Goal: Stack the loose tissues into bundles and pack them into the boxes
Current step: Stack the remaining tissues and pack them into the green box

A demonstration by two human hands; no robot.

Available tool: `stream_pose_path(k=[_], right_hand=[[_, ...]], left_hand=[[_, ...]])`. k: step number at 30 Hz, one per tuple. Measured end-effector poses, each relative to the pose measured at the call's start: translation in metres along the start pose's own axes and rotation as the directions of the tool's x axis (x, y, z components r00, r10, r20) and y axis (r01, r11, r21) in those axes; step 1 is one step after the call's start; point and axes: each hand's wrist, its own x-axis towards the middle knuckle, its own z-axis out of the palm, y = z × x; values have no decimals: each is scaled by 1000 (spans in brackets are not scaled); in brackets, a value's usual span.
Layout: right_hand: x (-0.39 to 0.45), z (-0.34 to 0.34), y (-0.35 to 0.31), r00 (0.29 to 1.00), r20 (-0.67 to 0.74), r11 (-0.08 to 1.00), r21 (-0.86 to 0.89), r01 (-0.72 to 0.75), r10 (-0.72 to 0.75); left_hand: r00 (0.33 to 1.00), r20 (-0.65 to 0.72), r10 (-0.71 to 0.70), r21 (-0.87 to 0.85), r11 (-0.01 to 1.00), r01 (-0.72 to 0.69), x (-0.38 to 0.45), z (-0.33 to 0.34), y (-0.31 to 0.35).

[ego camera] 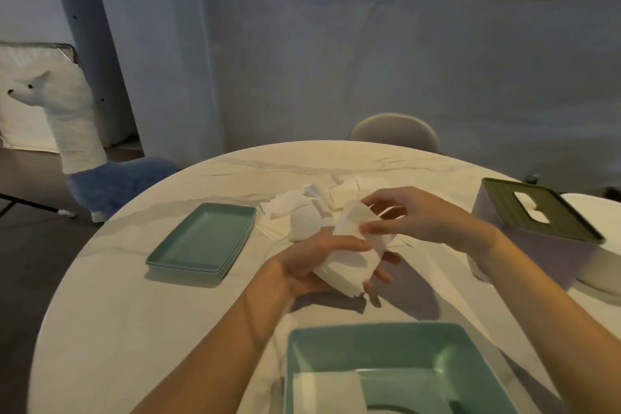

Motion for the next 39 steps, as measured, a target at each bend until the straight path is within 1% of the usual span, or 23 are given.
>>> stream_pose_path(k=[1, 3, 4, 6, 7, 9, 12, 15, 16, 19, 23, 25, 28, 29, 31, 32, 33, 34, 35, 36, 37, 38, 39], right_hand=[[-6, -1, 2, 1000, 0, 999, 42, 5, -5], [-16, 1, 13, 999, -43, 991, 132, -2, 7], [-23, 3, 19, 996, -80, 982, 187, -19, 35], [-31, 13, 31, 986, -151, 957, 289, -23, 69], [-34, 18, 37, 981, -182, 946, 323, -11, 73], [-38, 26, 46, 973, -212, 927, 376, 0, 86], [-40, 33, 56, 968, -230, 913, 407, 5, 98], [-42, 46, 61, 959, -263, 898, 439, 24, 102], [-42, 53, 62, 959, -267, 870, 490, 50, 96], [-42, 69, 58, 959, -268, 722, 682, 121, 92], [-41, 80, 45, 945, -309, 657, 736, 164, 110], [-39, 83, 40, 937, -338, 681, 708, 188, 93], [-35, 81, 41, 916, -401, 804, 554, 218, 28], [-35, 80, 42, 912, -411, 819, 528, 224, 16], [-35, 81, 43, 916, -402, 808, 543, 229, 11], [-35, 81, 44, 921, -389, 786, 575, 227, 18], [-35, 81, 44, 929, -370, 759, 613, 218, 32], [-36, 79, 45, 934, -355, 759, 619, 203, 40], [-38, 76, 47, 936, -352, 792, 579, 192, 30], [-40, 72, 51, 934, -357, 844, 500, 192, -1], [-43, 67, 54, 930, -364, 889, 411, 204, -45], [-44, 63, 57, 923, -375, 915, 337, 221, -85], [-45, 59, 58, 915, -388, 921, 307, 239, -108]], left_hand=[[1000, -4, 4, 41, 999, -4, 0, -2, 0], [992, -101, 73, 161, 985, -56, 4, -9, 0], [977, -173, 128, 241, 967, -84, 7, -12, -1], [920, -283, 269, 350, 923, -162, 10, -15, -5], [894, -310, 324, 391, 900, -191, 11, -14, -5], [860, -333, 386, 444, 869, -218, 12, -12, -8], [823, -383, 420, 436, 867, -240, 16, -3, -14], [769, -473, 430, 407, 881, -242, 22, 14, -19], [748, -512, 423, 382, 892, -243, 24, 22, -20], [703, -609, 367, 273, 929, -249, 32, 36, -25], [624, -677, 390, 309, 920, -240, 43, 30, -30], [602, -680, 418, 339, 908, -247, 45, 27, -29], [604, -671, 430, 350, 902, -254, 45, 27, -27], [606, -669, 430, 351, 902, -251, 45, 28, -27], [620, -653, 435, 361, 898, -250, 45, 28, -26], [639, -629, 443, 378, 892, -247, 44, 29, -25], [660, -583, 473, 443, 867, -230, 41, 26, -24], [690, -514, 509, 542, 817, -199, 38, 20, -24], [725, -437, 532, 639, 751, -166, 35, 14, -25], [750, -368, 549, 716, 682, -148, 32, 8, -26], [754, -321, 573, 770, 621, -144, 29, 2, -27], [739, -304, 601, 800, 582, -144, 28, -2, -26], [719, -307, 624, 808, 570, -150, 27, -5, -23]])
